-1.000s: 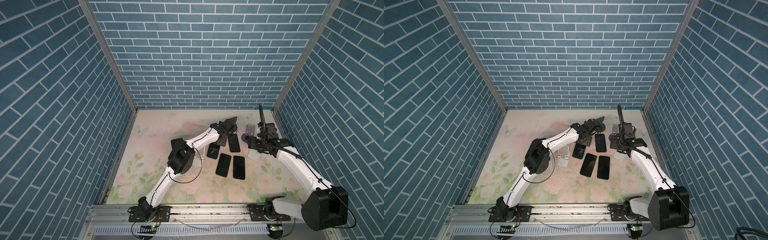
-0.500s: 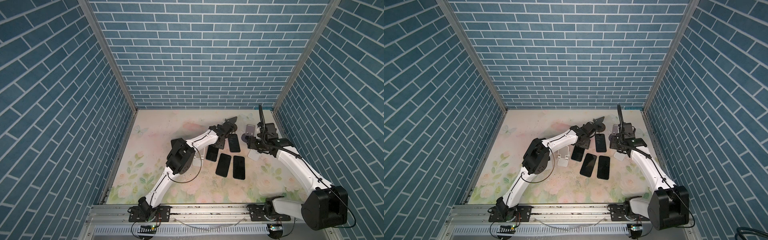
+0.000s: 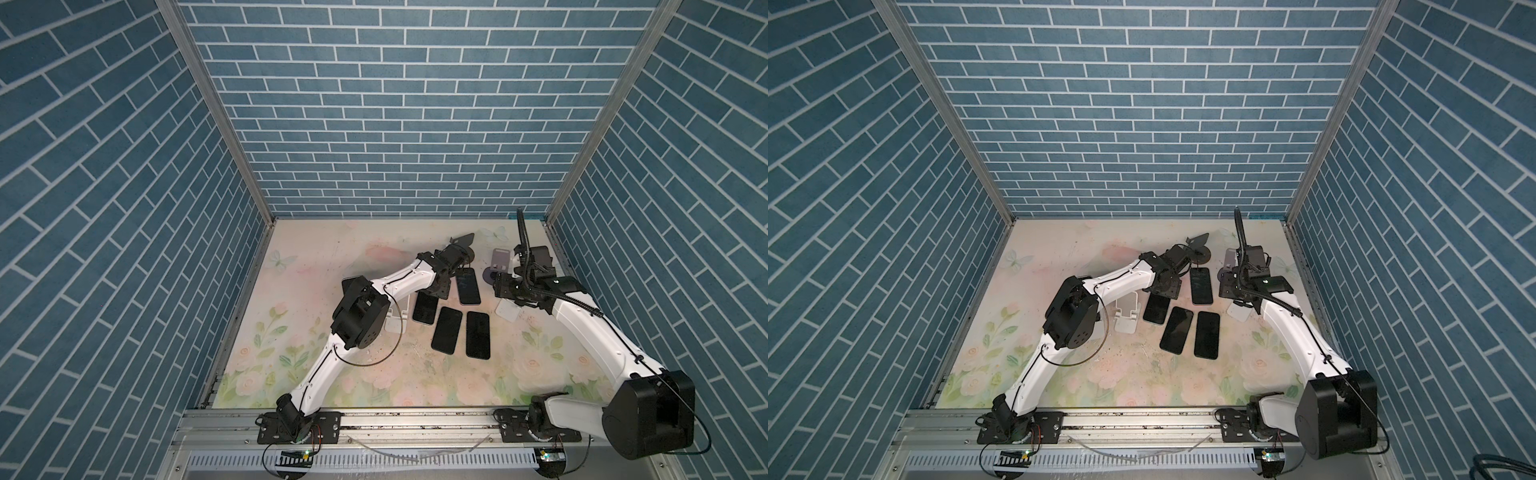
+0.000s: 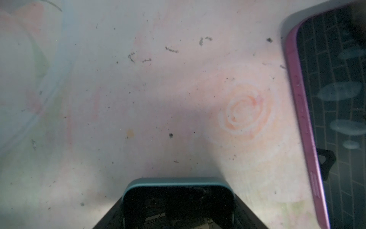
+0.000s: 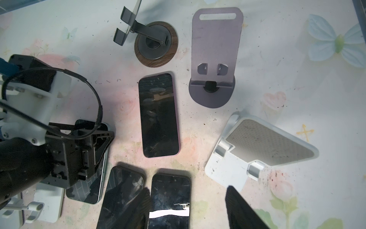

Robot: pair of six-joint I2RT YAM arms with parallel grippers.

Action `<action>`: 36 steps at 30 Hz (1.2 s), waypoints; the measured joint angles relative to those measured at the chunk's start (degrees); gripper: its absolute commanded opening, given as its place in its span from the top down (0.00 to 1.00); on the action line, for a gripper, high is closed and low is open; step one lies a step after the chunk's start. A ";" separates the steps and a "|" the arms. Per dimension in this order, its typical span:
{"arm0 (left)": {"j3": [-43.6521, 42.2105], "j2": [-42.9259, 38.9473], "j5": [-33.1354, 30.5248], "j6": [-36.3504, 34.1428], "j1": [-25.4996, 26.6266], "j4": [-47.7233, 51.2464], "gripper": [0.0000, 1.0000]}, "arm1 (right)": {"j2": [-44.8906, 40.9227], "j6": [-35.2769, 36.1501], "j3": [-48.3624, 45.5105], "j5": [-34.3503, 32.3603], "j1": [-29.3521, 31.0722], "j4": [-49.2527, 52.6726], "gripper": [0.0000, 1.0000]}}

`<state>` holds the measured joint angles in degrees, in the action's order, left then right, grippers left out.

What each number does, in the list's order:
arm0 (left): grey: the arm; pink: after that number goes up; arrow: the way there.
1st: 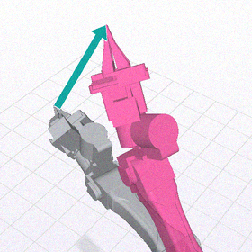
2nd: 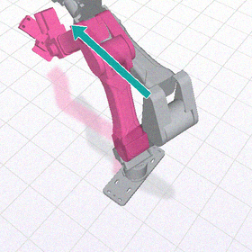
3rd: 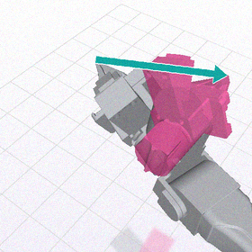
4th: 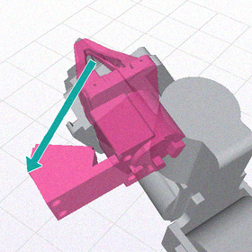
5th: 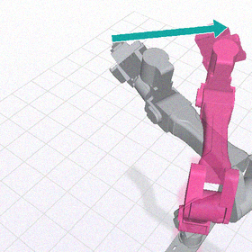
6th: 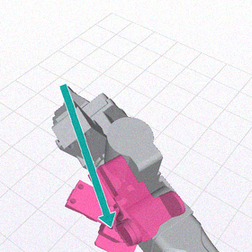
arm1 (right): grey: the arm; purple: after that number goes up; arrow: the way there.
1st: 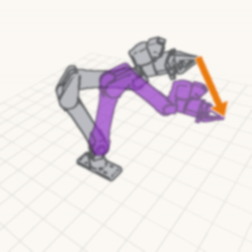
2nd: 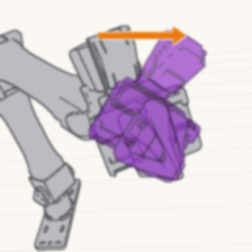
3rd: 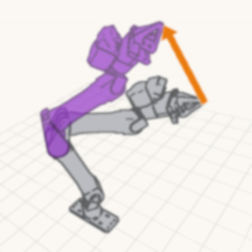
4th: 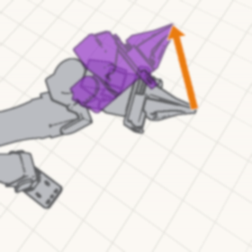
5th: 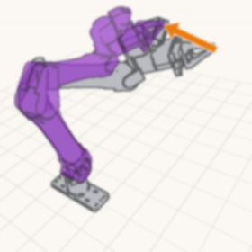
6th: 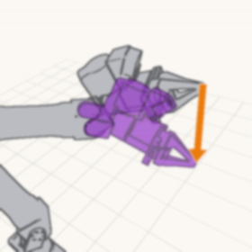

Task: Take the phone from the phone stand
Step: 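Lower the teal phone beside the purple-edged phone near the wooden stand, then lay the teal phone flat on the table and open the left gripper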

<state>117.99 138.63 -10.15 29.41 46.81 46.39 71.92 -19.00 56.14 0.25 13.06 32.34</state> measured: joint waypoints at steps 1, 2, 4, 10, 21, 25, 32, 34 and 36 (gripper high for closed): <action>-0.22 -0.04 0.09 0.02 -0.02 -0.13 0.42 | 0.00 0.00 0.00 0.02 0.00 0.00 0.38; -0.46 -0.07 0.20 0.15 -0.04 -0.24 0.42 | 0.00 0.00 0.00 0.00 0.00 0.00 0.38; -0.79 -0.09 0.42 0.22 -0.07 -0.24 0.41 | 0.00 0.00 0.00 0.00 0.00 0.00 0.38; -1.68 -0.52 1.01 0.37 -0.20 -1.07 0.40 | 0.09 -0.04 0.00 0.00 0.00 0.02 0.38; -2.23 -0.76 1.51 0.57 -0.35 -1.44 0.31 | 0.09 -0.07 0.00 0.00 0.00 0.02 0.38; -2.38 -0.85 1.53 0.59 -0.35 -1.55 0.29 | 0.09 -0.07 0.00 0.00 0.00 0.00 0.38; -2.82 -1.09 1.84 0.59 -0.39 -1.79 0.24 | 0.09 -0.07 0.00 0.02 0.00 0.02 0.38; -3.21 -1.29 1.88 0.61 -0.39 -2.05 0.21 | 0.09 -0.09 0.00 0.00 0.00 0.02 0.38; -3.56 -1.49 1.86 0.72 -0.39 -2.16 0.18 | 0.09 -0.11 0.00 0.02 0.00 0.02 0.38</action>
<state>114.43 137.14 -8.29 30.13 46.41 44.23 72.01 -19.11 56.14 0.27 13.06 32.36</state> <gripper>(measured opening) 0.798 0.621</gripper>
